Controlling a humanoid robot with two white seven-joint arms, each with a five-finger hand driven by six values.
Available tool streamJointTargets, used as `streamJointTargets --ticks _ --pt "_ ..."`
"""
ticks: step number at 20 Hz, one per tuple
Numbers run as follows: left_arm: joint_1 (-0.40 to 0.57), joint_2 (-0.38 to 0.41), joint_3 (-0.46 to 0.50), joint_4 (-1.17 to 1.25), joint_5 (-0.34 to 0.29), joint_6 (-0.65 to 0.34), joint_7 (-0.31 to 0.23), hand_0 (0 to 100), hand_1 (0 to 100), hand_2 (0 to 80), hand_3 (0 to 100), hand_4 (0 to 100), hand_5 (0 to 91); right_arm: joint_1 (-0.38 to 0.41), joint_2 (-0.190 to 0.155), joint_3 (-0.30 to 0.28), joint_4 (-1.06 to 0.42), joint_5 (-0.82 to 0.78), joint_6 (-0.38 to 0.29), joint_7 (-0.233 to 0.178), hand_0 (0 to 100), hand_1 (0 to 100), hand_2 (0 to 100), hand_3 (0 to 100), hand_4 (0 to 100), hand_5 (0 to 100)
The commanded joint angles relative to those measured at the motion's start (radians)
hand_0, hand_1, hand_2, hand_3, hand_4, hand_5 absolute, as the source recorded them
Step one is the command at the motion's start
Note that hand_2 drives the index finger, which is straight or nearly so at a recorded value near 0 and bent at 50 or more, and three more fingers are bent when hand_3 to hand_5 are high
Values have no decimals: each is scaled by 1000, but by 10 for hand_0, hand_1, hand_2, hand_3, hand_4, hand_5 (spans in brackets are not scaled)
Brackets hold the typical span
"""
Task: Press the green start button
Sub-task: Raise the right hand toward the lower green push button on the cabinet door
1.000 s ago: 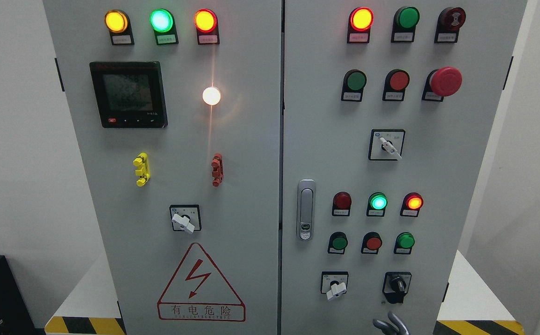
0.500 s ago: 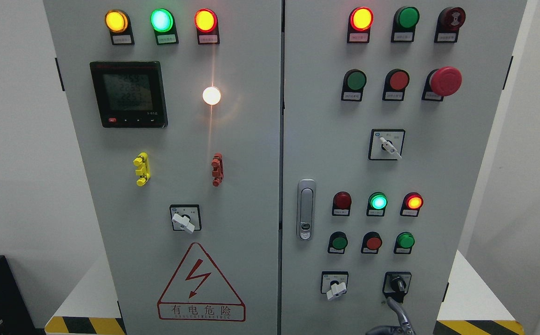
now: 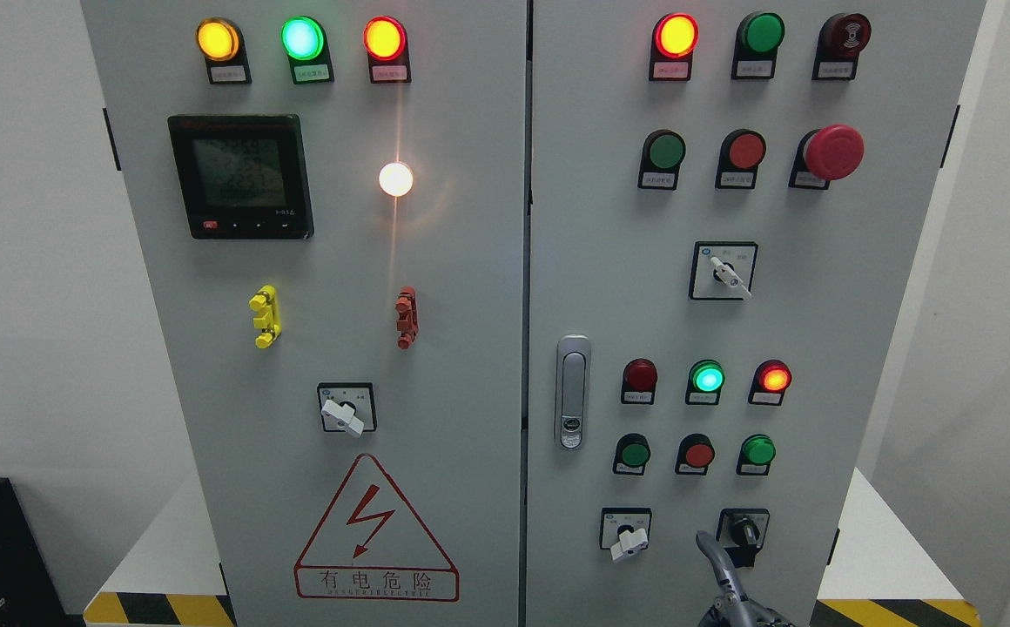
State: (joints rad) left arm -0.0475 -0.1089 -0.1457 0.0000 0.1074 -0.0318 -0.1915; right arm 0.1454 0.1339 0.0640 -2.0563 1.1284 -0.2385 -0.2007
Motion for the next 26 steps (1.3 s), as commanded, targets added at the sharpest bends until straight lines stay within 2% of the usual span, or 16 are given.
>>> streamJointTargets --ticks 1,9,26 --pt "0 0 0 -28 0 0 3 120 556 0 0 0 0 -46 1 -3 14 123 25 -2 0 253 0 873 903 1000" --pt "0 0 0 -28 0 0 4 120 556 0 0 0 0 -101 1 -13 65 211 54 -2 0 249 0 875 901 1000" --pt "0 0 0 -28 0 0 4 120 556 0 0 0 0 -207 1 -13 203 221 70 4 1 247 0 877 902 1000"
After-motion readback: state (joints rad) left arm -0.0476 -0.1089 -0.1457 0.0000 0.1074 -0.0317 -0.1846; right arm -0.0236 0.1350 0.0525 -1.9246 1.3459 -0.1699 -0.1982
